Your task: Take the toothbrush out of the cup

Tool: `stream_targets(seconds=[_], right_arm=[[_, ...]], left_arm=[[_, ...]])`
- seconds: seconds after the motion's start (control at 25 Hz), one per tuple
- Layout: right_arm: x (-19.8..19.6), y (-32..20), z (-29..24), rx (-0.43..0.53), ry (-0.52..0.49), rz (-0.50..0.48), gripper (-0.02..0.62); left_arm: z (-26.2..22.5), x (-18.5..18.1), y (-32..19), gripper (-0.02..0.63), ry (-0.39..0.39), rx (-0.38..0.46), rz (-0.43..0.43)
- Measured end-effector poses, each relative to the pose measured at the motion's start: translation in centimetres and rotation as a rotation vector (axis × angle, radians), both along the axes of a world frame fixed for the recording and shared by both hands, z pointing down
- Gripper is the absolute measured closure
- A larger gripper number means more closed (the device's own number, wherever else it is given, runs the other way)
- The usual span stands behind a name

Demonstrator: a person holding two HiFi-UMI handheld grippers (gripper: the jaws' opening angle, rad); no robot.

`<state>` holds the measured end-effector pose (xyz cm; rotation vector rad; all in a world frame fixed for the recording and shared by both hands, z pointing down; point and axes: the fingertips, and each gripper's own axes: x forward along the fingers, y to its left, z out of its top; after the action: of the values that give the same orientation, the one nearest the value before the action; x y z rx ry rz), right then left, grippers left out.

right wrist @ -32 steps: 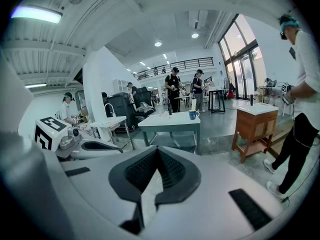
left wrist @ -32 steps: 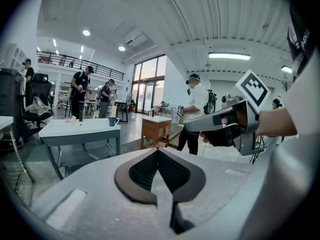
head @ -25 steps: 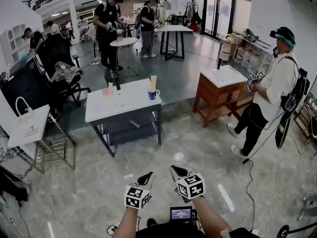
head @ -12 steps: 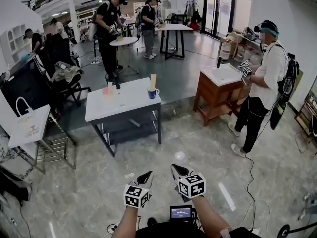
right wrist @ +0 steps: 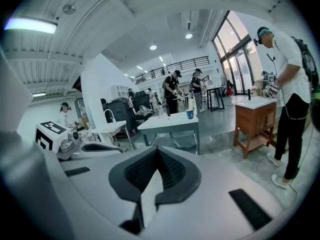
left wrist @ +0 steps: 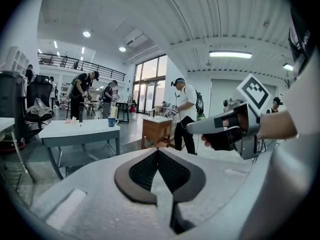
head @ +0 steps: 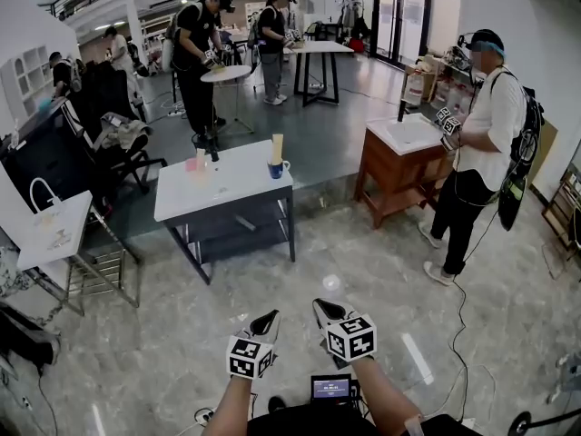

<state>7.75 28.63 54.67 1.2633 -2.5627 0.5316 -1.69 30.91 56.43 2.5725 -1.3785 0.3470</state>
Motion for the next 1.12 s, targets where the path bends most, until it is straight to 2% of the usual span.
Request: stream_targets(seconds=[0.64,0.84,1.12], right_arm=[[4.4,-1.4,2.2,-0.040,-0.022,-0.044,0.588],[4.4,-2.7,2.6,-0.053,-0.025,-0.052,0.588],[3.7,-5.4,3.3,-0.060,-0.002,-0.039,0.588]], left_arm=[[1.0,3.5,-0.5,0.597,-0.022,0.004,-0.050],[1.3,3.0,-1.7,0.597,-0.014,-0.006,-0.076],[2.8,2.5,-5.0,0.597,0.023,-0.033,-0.060]])
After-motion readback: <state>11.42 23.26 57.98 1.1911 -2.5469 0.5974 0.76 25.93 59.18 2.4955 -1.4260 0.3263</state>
